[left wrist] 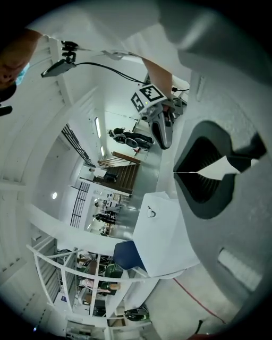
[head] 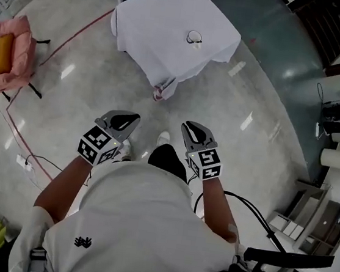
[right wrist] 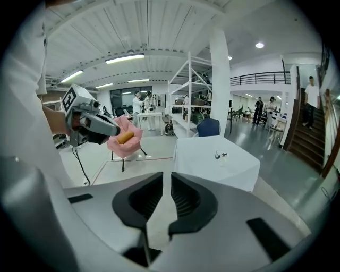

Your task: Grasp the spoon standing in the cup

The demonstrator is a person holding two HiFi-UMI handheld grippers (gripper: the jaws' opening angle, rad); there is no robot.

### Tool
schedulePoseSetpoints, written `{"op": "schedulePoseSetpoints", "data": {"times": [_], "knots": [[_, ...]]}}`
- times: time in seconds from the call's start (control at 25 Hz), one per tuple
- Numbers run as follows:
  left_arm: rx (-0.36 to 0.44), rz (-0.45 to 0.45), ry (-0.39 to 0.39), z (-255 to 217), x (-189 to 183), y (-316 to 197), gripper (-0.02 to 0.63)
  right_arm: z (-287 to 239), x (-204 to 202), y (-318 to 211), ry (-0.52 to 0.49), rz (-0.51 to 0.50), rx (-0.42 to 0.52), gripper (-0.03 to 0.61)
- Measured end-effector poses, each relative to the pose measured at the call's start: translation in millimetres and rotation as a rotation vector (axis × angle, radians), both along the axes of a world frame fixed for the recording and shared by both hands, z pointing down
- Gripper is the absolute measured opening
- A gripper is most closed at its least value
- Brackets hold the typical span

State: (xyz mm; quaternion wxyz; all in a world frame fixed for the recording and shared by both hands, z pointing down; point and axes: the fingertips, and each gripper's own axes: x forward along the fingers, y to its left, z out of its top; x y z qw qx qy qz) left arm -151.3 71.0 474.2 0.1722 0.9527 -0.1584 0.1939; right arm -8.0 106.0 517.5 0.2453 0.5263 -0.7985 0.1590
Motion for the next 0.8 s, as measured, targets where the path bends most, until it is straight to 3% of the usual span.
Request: {"op": "schedulePoseSetpoints", "data": {"times": [0.16,0.32,0.64,0.8], "knots": [[-0.016,-0.034,0.004,5.6,26.8,-45.7,0.012,17.8,32.4,-58.4,0.022,-0.02,-0.001,0.06],[-0.03,-0.09,-0.044,13.8,54.9,-97.5,0.012,35.4,75.3,-129.2,0.039,-0.073,0.002,0.071],[-0.037,-0.216,-0.047,-12.3,150.8,-204.1,0.012,70.0,185.7,-278.2,0.158,-0.233,0.016,0.111],[-0.037,-0.281,-0.061,-18.9,178.0,-246.4,0.012,100.7,217.7,-338.7,0.229,-0.33,0.0,0.146]]}}
